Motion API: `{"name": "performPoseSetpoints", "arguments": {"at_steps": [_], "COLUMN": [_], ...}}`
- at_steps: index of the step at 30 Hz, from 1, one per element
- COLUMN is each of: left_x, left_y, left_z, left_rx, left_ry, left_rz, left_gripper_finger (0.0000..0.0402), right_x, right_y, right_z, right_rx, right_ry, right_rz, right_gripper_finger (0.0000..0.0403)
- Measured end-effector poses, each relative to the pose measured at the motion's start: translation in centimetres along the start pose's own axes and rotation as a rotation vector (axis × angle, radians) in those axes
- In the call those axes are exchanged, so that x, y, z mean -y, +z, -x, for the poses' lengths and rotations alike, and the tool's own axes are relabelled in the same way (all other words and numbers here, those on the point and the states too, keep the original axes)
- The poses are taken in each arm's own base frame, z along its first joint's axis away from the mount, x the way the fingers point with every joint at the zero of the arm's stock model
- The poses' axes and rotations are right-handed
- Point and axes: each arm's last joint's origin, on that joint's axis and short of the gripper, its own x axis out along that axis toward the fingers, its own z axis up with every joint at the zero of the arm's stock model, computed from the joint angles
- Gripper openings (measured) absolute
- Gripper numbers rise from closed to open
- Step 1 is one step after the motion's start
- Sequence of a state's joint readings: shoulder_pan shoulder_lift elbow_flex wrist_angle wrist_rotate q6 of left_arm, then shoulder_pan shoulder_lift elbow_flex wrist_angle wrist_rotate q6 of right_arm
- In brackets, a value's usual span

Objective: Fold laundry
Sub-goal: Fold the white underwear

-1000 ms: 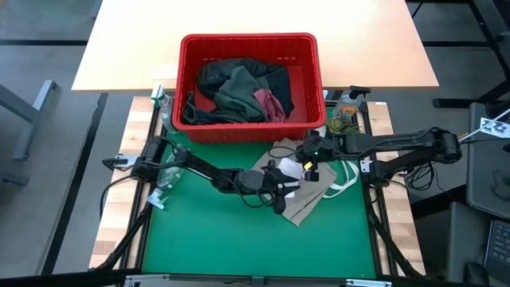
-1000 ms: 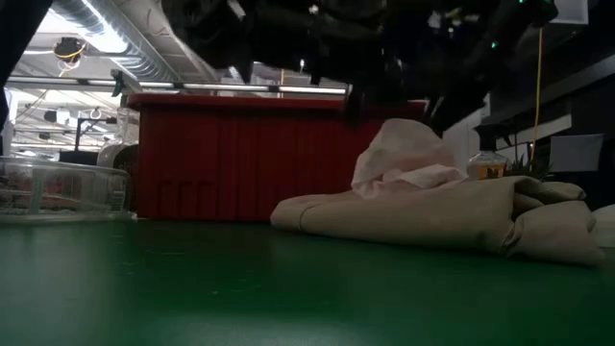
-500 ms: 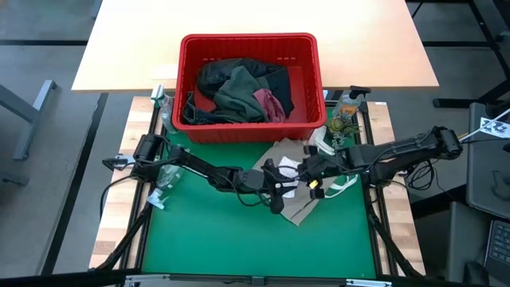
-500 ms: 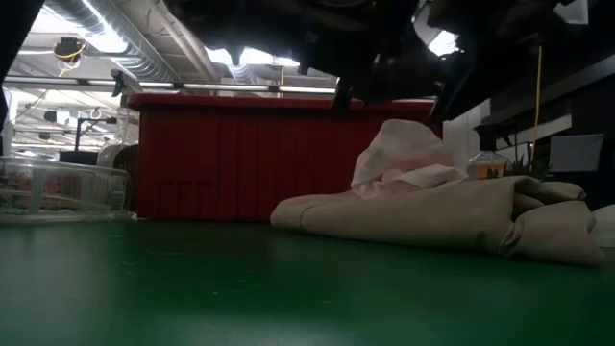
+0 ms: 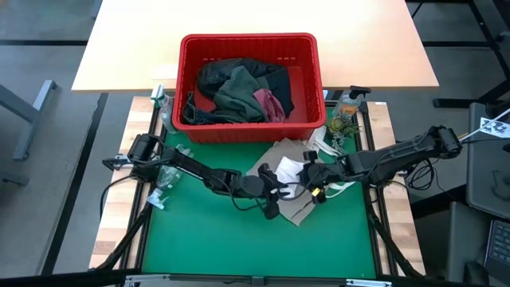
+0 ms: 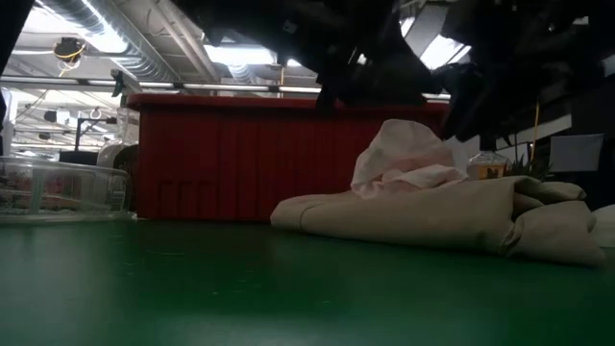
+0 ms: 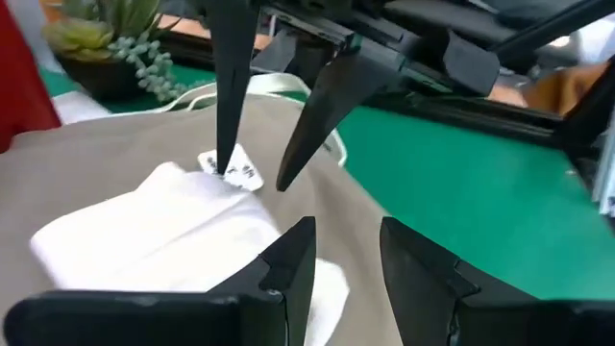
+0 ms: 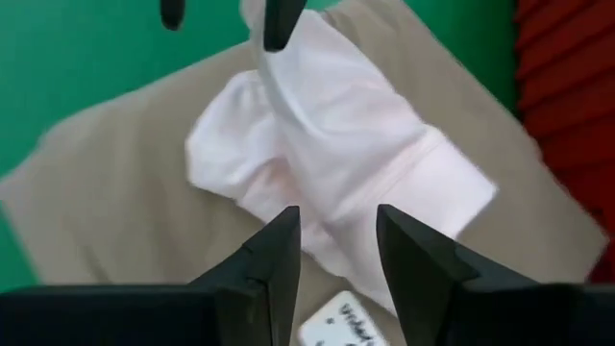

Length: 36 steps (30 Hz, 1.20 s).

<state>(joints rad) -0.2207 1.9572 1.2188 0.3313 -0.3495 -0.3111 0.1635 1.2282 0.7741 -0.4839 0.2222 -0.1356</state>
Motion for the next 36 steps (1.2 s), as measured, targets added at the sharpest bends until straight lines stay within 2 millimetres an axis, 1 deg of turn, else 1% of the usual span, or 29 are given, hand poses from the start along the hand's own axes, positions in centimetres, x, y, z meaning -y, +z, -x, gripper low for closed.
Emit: {"name": "performPoseSetpoints", "arguments": {"at_steps": [5,11,14,17,20,23,25,27,31,32,33,36], "left_x": [-0.1,-0.2,-0.2,-0.3,-0.3,-0.3,-0.3,-0.3,-0.4,-0.4,-0.4,-0.3], "left_y": [-0.2,-0.4,-0.5,-0.5,-0.5,-0.6,-0.6,-0.7,-0.8,-0.9,-0.9,-0.7], "left_z": [0.0,0.0,0.0,0.0,0.0,0.0,0.1,0.1,0.1,0.1,0.1,0.1], "left_rx": [-0.020,-0.037,-0.046,-0.047,-0.046,-0.052,-0.059,-0.062,-0.078,-0.081,-0.081,-0.065], "left_ry": [0.022,0.028,0.036,0.049,0.049,0.051,0.053,0.054,0.059,0.060,0.059,0.054], "left_rz": [-0.014,-0.023,-0.028,-0.030,-0.030,-0.032,-0.034,-0.035,-0.036,-0.036,-0.035,-0.028], "left_gripper_finger": [0.0113,0.0113,0.0113,0.0113,0.0113,0.0113,0.0113,0.0113,0.0113,0.0113,0.0113,0.0113], "right_x": [-0.2,-0.2,-0.2,-0.4,-0.4,-0.2,-0.2,-0.2,-0.2,-0.2,-0.1,-0.1], "right_y": [-0.6,-0.6,-0.6,-0.8,-0.8,-0.8,-0.8,-0.8,-0.8,-0.8,-0.8,-1.0], "right_z": [-0.5,-0.6,-1.1,-1.9,-2.7,-3.1,-3.2,-3.2,-3.2,-3.2,-3.2,-3.2], "right_rx": [-0.002,0.001,-0.014,-0.047,-0.074,-0.092,-0.103,-0.107,-0.112,-0.115,-0.120,-0.144], "right_ry": [-0.002,-0.014,-0.026,-0.036,-0.111,-0.191,-0.215,-0.215,-0.221,-0.227,-0.234,-0.259], "right_rz": [0.035,0.053,0.057,0.066,0.072,0.077,0.084,0.105,0.148,0.162,0.184,0.230], "right_gripper_finger": [0.0138,0.0138,0.0138,0.0138,0.0138,0.0136,0.0125,0.0101,0.0025,0.0013,0.0009,0.0022]}}
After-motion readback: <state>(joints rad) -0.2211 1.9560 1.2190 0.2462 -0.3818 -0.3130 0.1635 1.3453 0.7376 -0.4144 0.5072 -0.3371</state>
